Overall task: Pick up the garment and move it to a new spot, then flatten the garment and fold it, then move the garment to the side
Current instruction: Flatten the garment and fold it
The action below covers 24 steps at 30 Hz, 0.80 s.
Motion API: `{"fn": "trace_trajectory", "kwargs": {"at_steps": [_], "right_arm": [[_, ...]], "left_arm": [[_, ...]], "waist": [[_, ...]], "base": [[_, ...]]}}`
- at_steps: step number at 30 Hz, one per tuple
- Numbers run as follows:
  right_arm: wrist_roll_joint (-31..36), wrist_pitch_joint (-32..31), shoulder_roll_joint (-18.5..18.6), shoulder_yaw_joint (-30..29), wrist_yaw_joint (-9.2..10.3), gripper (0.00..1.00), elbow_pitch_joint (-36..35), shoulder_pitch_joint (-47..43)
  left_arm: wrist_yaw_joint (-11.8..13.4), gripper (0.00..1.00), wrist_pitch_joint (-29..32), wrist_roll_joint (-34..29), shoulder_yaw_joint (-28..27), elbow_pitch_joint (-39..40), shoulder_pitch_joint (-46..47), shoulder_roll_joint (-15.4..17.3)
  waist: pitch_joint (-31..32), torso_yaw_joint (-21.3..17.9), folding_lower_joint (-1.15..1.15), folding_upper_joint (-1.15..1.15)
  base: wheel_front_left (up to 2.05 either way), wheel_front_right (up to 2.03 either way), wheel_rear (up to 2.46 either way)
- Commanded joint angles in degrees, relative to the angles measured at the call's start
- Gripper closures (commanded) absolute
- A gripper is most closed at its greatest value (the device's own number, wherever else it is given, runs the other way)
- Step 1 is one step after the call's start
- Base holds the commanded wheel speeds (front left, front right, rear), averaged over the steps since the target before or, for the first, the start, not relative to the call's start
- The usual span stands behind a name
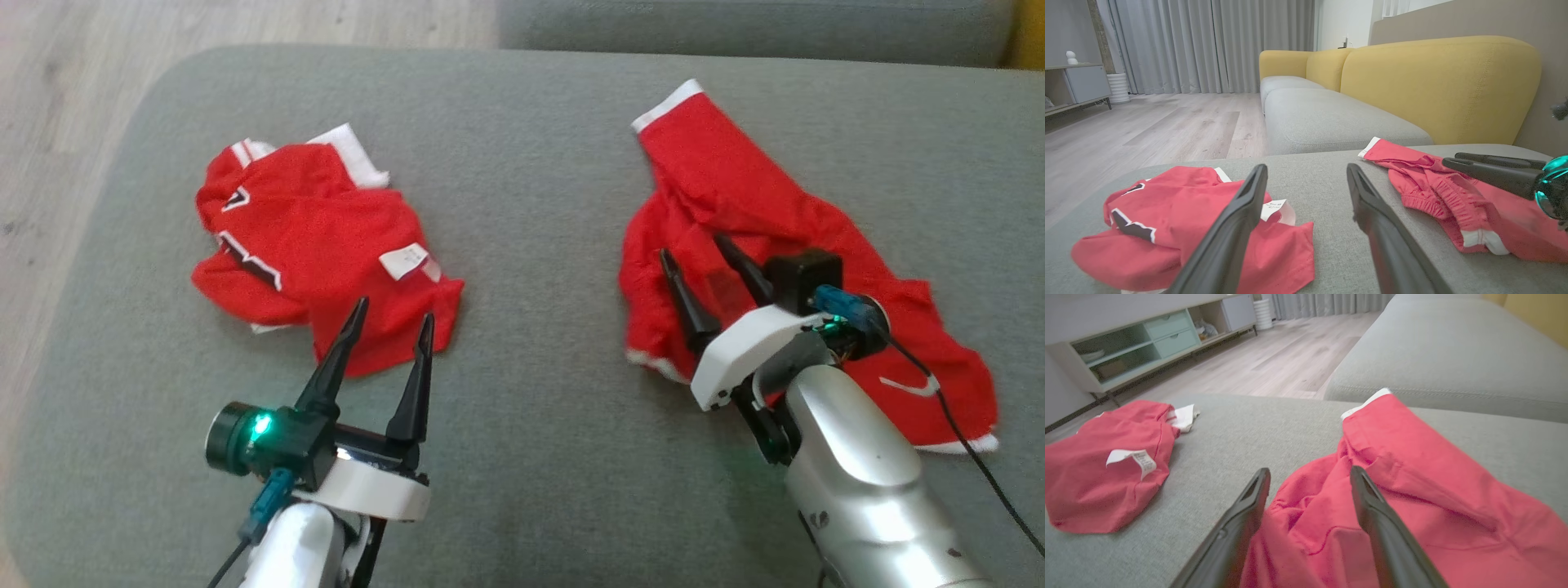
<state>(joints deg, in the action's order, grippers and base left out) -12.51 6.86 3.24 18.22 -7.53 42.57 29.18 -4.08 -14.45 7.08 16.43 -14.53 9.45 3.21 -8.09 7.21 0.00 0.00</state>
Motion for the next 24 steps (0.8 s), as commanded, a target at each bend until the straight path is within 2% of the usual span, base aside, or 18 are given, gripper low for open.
{"fn": "trace_trajectory", "kwargs": {"at_steps": [1, 6, 12, 17, 24], "right_arm": [[-0.41, 1.14, -0.36, 0.78, 0.04, 0.0, -2.19, 0.99], [-0.42, 3.38, -0.36, -2.14, 0.04, 0.0, -4.66, -1.84], [0.68, 4.26, -0.36, -11.31, 0.04, 0.0, -7.79, -7.47], [1.46, 4.0, -0.36, -17.38, 0.04, 0.0, -8.65, -10.8], [3.59, 1.21, -0.36, -22.46, 0.04, 0.0, -8.52, -8.68]], "left_arm": [[0.08, 0.0, -0.55, -0.16, -2.16, 1.63, 2.47, 0.14], [0.33, 0.0, -0.55, -0.33, -3.01, 2.13, 1.52, 0.37], [0.41, 0.0, -0.55, -0.53, -3.52, 2.54, 0.35, 0.55], [0.22, 0.0, -0.55, -0.61, -3.52, 2.85, 0.13, 0.5], [-0.24, 0.0, -0.55, -1.0, -3.11, 3.0, 0.81, 0.45]], "waist": [[0.81, -0.98, 0.0, 0.0], [2.19, -3.97, 0.0, 0.0], [3.37, -6.89, 0.0, 0.0], [2.96, -7.85, 0.0, 0.0], [0.92, -7.39, 0.0, 0.0]], "base": [[0.0, 0.0, 0.0], [0.0, 0.0, 0.0], [0.0, 0.0, 0.0], [0.0, 0.0, 0.0], [0.0, 0.0, 0.0]]}}
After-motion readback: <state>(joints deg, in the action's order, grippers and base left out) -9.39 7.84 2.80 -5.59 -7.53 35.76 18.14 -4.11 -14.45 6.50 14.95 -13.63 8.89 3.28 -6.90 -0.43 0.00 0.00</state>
